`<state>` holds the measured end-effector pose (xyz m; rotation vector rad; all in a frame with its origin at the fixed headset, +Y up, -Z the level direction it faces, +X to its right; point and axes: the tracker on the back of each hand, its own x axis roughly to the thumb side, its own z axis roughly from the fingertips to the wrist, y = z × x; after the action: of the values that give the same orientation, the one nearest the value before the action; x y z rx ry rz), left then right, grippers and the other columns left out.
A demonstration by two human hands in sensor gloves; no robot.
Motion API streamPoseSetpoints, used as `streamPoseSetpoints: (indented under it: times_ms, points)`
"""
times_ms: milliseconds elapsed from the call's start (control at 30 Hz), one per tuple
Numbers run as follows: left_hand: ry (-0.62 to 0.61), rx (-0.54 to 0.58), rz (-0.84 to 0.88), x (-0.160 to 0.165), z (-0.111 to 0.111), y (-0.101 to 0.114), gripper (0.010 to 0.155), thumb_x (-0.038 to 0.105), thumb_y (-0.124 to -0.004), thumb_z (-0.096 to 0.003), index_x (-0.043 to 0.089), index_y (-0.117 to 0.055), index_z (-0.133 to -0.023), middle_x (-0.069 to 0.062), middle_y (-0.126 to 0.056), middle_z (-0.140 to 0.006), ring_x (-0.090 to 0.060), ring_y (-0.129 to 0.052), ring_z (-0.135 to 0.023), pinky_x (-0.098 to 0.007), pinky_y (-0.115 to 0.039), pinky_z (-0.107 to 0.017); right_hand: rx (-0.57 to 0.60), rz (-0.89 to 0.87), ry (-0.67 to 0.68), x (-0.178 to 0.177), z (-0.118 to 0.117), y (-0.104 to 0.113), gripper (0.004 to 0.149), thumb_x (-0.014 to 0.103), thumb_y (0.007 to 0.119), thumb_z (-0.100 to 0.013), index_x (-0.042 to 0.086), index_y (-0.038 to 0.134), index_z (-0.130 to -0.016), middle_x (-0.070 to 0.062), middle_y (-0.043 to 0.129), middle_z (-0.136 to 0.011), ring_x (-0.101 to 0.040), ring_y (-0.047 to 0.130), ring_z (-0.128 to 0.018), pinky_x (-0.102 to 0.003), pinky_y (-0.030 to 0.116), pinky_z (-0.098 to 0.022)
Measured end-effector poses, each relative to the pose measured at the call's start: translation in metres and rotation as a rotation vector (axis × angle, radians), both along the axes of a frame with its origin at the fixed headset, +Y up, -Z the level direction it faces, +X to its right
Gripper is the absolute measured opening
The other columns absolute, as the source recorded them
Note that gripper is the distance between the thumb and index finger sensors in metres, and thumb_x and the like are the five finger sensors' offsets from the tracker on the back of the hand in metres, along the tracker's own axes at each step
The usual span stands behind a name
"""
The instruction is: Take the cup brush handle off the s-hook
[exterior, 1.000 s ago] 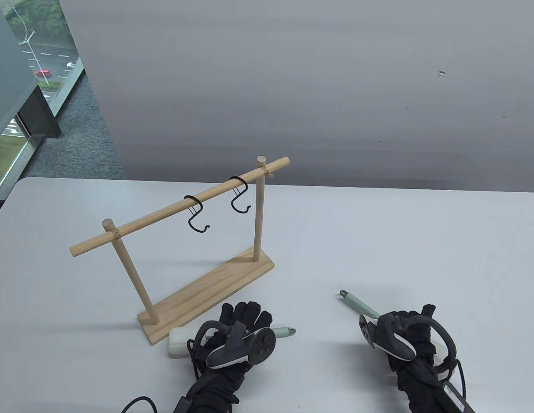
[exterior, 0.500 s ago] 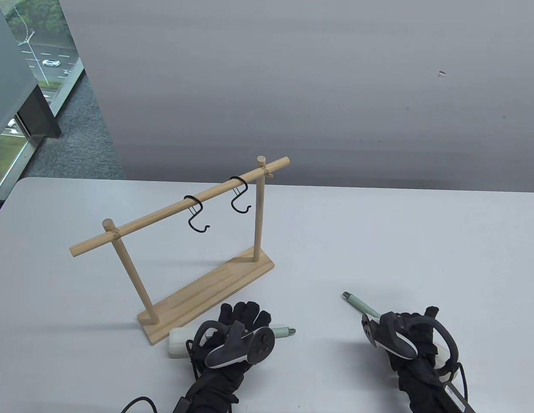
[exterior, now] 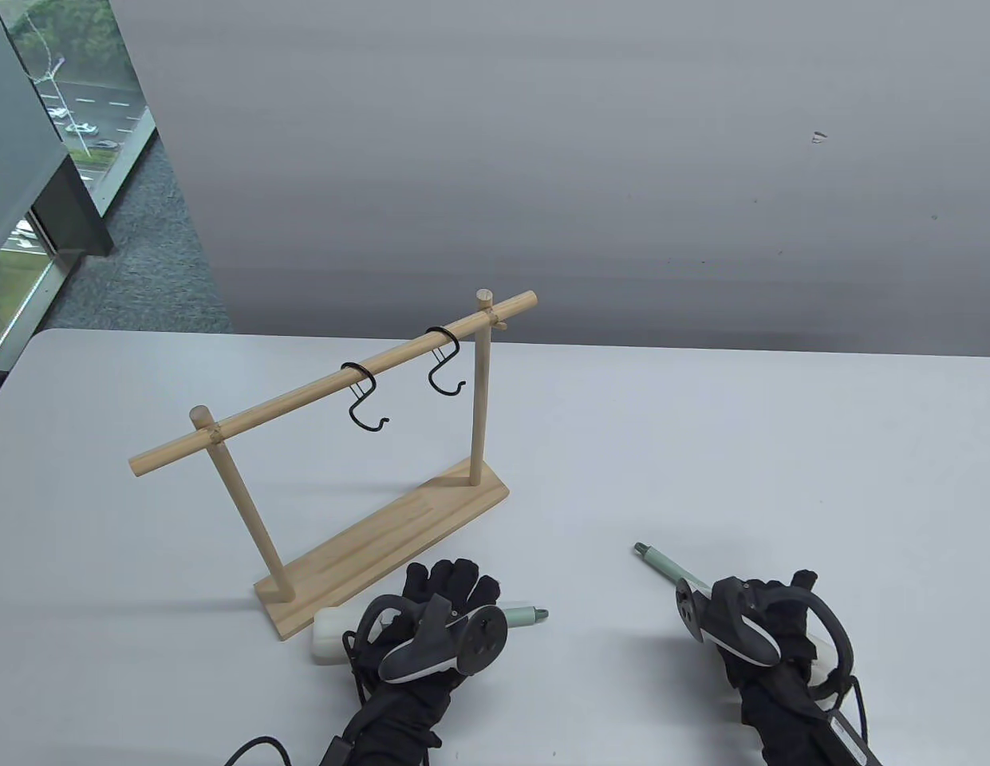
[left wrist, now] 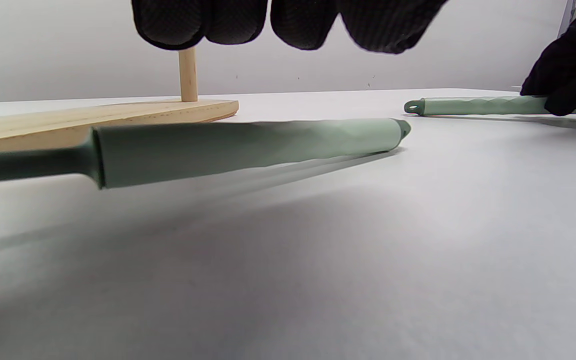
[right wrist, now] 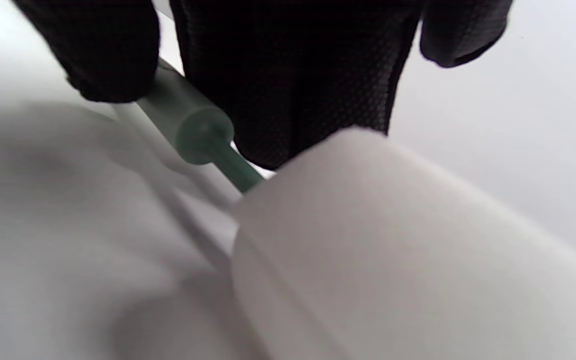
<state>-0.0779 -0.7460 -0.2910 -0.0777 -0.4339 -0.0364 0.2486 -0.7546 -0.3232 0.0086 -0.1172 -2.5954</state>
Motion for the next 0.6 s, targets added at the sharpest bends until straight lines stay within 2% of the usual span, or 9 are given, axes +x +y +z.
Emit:
streamPoseSetpoints:
  times_ms: [600]
  points:
    - [0.03,-0.003,-0.001,-0.006,-0.001,0.0,0.06,0.045,-0.073,-0.0481,0.019,-0.063,-0.101,-0.02,-0.062,-0.109,-0.048,-0.07,-0.097,-0.065,-0.05,-0.068,0.091,-0.137,-0.011,0.012,0.007,0.023,0.052,0.048,0.074,-0.044,0.016,0.08,-0.084,-0.007,0.093,-0.075,-0.028,0.1,-0.066,-0.062,0.058,-0.063]
